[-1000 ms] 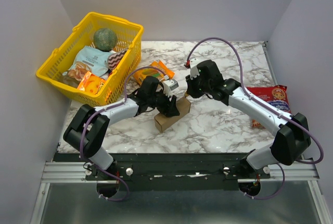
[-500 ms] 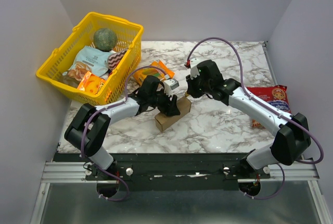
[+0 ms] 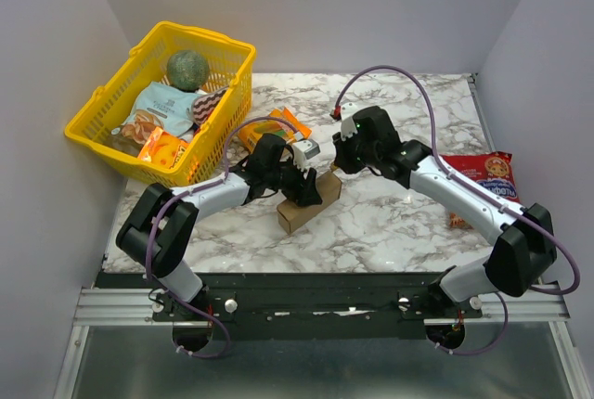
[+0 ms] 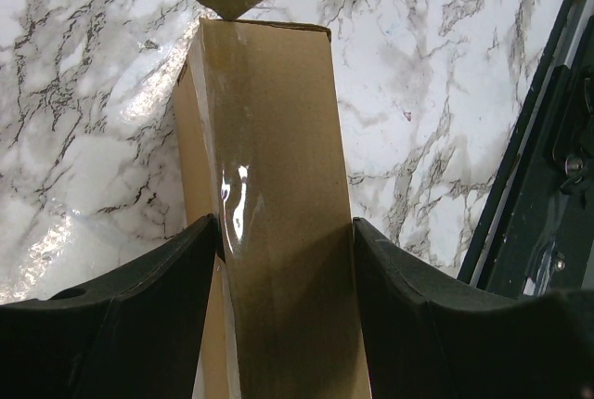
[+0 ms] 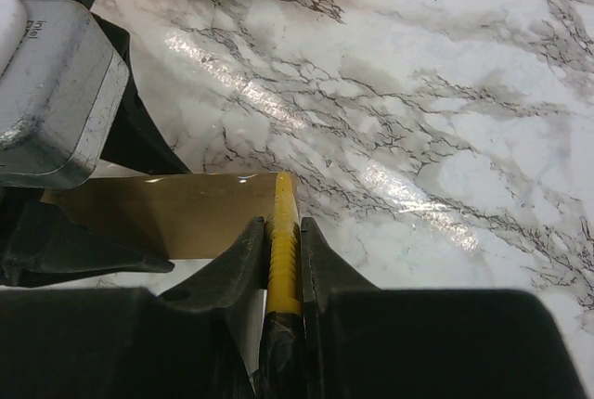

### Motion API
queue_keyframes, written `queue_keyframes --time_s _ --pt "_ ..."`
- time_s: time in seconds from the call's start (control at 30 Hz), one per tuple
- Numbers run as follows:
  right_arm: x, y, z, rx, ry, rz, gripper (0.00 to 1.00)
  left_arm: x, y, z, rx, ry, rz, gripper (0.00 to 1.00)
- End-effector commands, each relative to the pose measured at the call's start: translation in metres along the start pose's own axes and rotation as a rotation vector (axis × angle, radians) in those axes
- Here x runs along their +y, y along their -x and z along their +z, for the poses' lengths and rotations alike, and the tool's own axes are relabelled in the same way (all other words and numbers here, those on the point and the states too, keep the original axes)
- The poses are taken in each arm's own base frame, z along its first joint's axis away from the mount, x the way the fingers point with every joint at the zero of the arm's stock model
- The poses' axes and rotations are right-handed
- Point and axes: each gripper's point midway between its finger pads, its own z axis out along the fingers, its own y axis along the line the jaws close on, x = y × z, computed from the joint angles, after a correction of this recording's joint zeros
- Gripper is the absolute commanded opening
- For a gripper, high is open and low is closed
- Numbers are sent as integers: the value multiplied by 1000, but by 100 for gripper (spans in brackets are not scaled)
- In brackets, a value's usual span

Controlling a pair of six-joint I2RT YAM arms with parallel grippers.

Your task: Unpack the express box

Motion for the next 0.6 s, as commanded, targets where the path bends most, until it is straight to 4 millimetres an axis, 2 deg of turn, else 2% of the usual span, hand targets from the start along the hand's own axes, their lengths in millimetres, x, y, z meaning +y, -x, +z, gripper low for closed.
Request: queue_keyframes --time_s 0.0,0.4,0.57 --pt "8 15 -10 -42 29 -14 0 15 -35 4 104 60 -65 59" --pt "7 8 -3 -22 26 -21 1 15 -37 3 104 62 -63 59" --pt "4 -6 -4 20 19 -64 0 17 -38 4 105 73 -77 59"
